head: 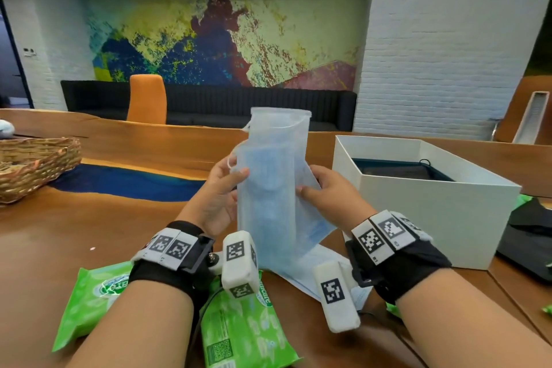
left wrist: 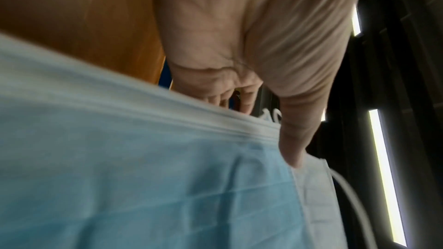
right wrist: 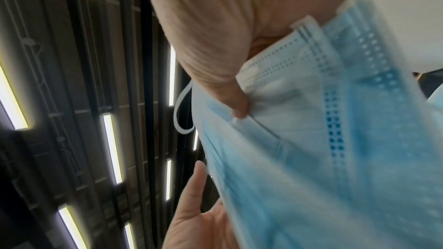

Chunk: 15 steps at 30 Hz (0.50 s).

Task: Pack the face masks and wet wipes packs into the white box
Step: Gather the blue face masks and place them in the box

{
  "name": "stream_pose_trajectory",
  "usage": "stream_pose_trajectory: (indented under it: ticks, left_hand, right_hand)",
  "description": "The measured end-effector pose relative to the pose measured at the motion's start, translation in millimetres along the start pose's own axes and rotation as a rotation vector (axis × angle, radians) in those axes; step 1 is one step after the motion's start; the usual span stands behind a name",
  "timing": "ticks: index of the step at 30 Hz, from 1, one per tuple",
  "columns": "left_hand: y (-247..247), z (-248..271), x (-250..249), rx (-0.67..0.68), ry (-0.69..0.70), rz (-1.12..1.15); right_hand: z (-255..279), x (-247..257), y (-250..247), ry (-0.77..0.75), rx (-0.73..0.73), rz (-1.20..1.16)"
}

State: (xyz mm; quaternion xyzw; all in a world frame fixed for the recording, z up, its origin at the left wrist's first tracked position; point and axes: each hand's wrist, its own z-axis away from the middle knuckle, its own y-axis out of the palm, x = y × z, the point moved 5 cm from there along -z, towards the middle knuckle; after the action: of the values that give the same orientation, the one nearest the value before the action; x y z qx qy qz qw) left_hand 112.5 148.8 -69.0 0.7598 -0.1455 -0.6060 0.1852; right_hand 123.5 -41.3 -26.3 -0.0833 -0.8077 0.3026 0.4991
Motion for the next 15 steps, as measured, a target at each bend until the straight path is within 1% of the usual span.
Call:
stream_pose_trajectory:
  ticks: [2, 3, 4, 6, 8, 12, 15]
  left_hand:
    - [6.6, 1.8, 7.3, 0.098, -0.089, -0.019]
    - [11.1, 3.6, 9.9, 0.145, -0.126, -0.031]
    - [14.1, 4.8, 11.8, 0.164, -0.149, -0.044]
    - [16.4, 6.5, 13.2, 0.152, -0.162, -0.084]
    - [16.1, 6.7, 13.6, 0.145, -0.156, -0.104]
    - [10.8, 3.7, 8.1, 0.100, -0.076, -0.068]
    - [15.5, 5.4, 3.0, 0.162, -0.013, -0.094]
  right_hand:
    - [-0.3, 0.6, -1.4, -0.020, -0.041, -0.088]
    - [-0.3, 0.8, -0.6, -0.029, -0.036, -0.113]
    - [-0.4, 1.0, 1.4, -0.036, -0.024, -0.126]
    - [-1.0, -0.4, 5.6, -0.035, -0.009, -0.137]
    - [-0.8, -3.1, 9.7, -0.020, -0.005, -0.166]
    - [-0.7, -7.5, 13.4, 0.012, -0.018, -0.255]
    - [-3.8, -9.2, 10.2, -0.008, -0.049, -0.362]
